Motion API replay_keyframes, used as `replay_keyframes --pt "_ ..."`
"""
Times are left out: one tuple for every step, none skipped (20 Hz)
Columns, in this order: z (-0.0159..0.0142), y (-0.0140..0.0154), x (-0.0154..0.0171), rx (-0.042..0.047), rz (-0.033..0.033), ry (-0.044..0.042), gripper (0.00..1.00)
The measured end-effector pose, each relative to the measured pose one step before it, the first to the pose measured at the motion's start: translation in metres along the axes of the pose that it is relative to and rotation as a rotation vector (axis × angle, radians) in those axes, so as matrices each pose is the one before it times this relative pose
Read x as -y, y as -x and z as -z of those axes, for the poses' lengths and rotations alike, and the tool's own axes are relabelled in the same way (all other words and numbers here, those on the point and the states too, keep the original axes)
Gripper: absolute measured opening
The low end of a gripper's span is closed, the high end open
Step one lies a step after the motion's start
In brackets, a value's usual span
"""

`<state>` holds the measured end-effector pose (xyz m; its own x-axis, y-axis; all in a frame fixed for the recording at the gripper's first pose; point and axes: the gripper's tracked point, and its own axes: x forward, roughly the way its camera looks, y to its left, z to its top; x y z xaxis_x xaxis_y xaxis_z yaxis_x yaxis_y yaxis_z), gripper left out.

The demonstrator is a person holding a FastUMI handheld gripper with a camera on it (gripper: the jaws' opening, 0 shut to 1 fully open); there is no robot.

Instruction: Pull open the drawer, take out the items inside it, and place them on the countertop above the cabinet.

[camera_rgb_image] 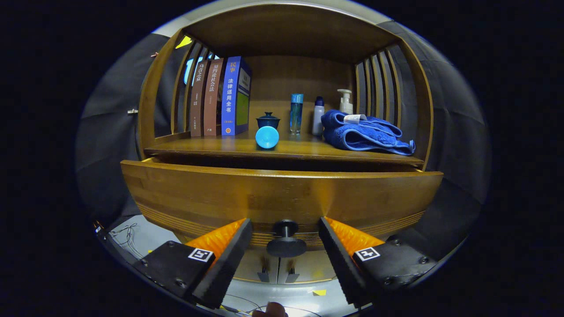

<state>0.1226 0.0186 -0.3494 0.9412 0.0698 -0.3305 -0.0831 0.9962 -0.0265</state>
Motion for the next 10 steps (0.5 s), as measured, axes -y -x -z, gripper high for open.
replay_keyframes --pt "-0.00113 -0.00411 -0.00014 -0.00078 -0.00165 -0.0088 1.0" --pt "-0.00051 -0.00341 0.00006 -0.00015 -0.001 -0.0047 1.0" --pt "-0.0009 -0.00281 0.00025 -0.00229 -0.00044 -0.00241 1.0" --pt "-0.00094 -0.0036 -0.00006 -0.00139 -0.00032 -0.00267 1.0" --pt "-0.00074 -0.00287 0.0003 -0.00143 -0.00077 -0.00269 1.0" --pt "-0.00071 -0.00286 -0.00007 -0.00099 -0.00092 -0.00689 1.0" --pt "0.00012 -0.00272 -0.00038 -0.00223 -0.00099 -0.00719 1.0" --pt "-0.00036 -0.00197 -0.00059 -0.00112 -0.00104 -0.00749 1.0" --pt "-0.00019 -0.00236 -0.00014 -0.00093 -0.00084 -0.00456 1.0" --pt "-0.0006 -0.00186 0.00009 -0.00093 -0.0001 -0.00227 1.0"
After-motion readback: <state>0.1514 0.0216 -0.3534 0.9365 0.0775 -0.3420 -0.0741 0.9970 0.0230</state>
